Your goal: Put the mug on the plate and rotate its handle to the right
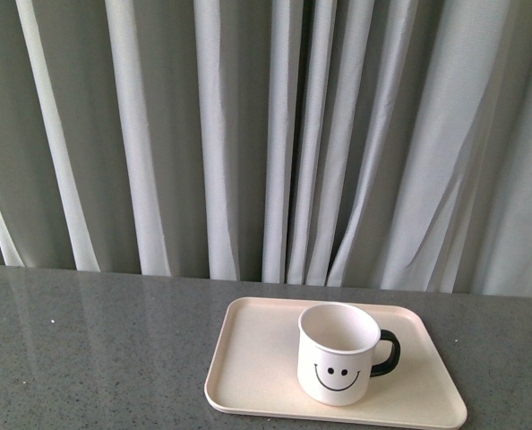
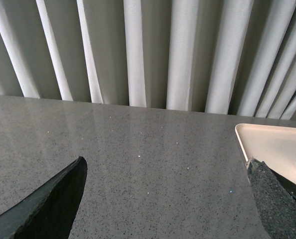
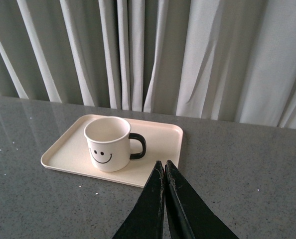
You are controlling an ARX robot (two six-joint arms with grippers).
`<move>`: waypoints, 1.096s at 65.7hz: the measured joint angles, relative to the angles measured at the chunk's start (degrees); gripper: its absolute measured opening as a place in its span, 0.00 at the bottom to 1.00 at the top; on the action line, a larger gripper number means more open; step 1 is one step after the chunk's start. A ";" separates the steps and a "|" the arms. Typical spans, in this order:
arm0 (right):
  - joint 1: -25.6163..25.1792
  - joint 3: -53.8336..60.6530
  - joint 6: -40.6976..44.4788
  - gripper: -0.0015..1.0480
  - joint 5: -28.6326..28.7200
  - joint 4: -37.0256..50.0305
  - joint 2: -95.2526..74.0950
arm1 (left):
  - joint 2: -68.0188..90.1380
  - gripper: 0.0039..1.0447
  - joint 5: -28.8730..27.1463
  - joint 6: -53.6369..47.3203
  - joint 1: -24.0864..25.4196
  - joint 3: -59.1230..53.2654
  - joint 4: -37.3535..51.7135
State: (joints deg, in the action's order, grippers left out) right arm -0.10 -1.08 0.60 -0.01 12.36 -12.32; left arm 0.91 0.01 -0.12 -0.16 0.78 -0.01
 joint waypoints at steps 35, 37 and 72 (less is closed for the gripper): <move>0.00 0.00 0.00 0.02 0.00 -12.26 12.00 | 0.00 0.91 0.00 0.00 0.00 0.00 0.00; 0.00 0.00 0.00 0.02 0.00 -12.26 12.00 | 0.00 0.91 0.00 0.00 0.00 0.00 0.00; 0.00 0.00 -0.04 0.93 -0.02 -12.28 12.00 | 0.00 0.91 0.00 0.00 0.00 0.00 0.00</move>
State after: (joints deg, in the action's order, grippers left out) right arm -0.10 -1.08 0.56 -0.03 0.08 -0.32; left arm 0.91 0.01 -0.12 -0.16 0.78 -0.01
